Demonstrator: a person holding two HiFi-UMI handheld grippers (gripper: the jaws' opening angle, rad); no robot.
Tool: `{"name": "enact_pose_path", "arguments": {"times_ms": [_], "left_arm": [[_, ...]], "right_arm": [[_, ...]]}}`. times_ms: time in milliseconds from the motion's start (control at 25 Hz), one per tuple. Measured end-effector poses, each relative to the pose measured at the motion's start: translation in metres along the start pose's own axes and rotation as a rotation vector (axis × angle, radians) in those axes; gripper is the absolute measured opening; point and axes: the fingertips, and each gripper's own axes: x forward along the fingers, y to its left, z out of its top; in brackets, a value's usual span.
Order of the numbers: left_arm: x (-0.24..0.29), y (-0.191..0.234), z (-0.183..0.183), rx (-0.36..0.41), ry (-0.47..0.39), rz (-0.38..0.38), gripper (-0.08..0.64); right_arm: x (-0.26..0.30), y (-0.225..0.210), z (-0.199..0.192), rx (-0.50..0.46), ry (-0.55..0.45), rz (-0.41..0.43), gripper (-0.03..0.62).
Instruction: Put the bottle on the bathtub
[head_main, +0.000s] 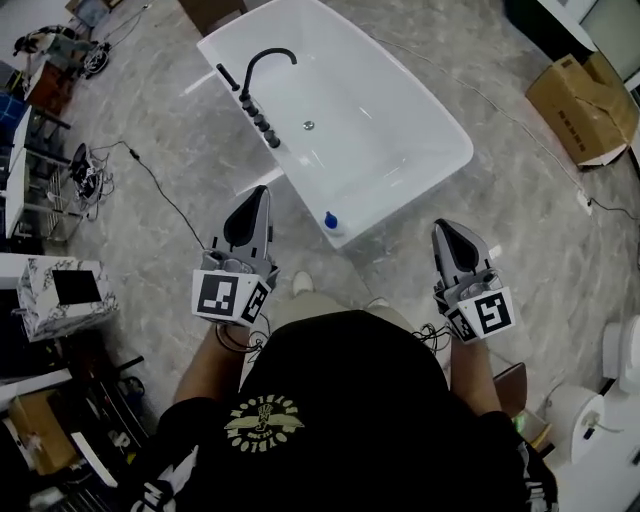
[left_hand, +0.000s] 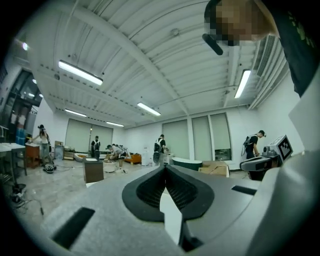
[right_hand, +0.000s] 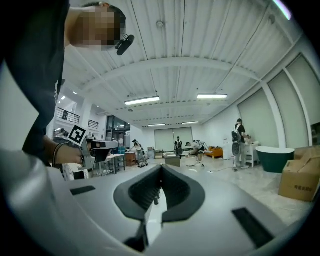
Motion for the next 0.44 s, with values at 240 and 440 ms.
{"name": "enact_pose_path", "arguments": {"times_ms": [240, 440], "left_arm": [[-0.045, -0.007, -0.005, 0.023, 0.039, 0.147, 0.008], [-0.081, 0.005, -0.01, 0.046, 0.066, 0.239, 0.008]], "right_arm": [[0.02, 0.006, -0.011, -0.008, 0.016, 0.16, 0.009], [0.041, 0.023, -0.017, 0.007, 0.021, 0.243, 0.011]]}}
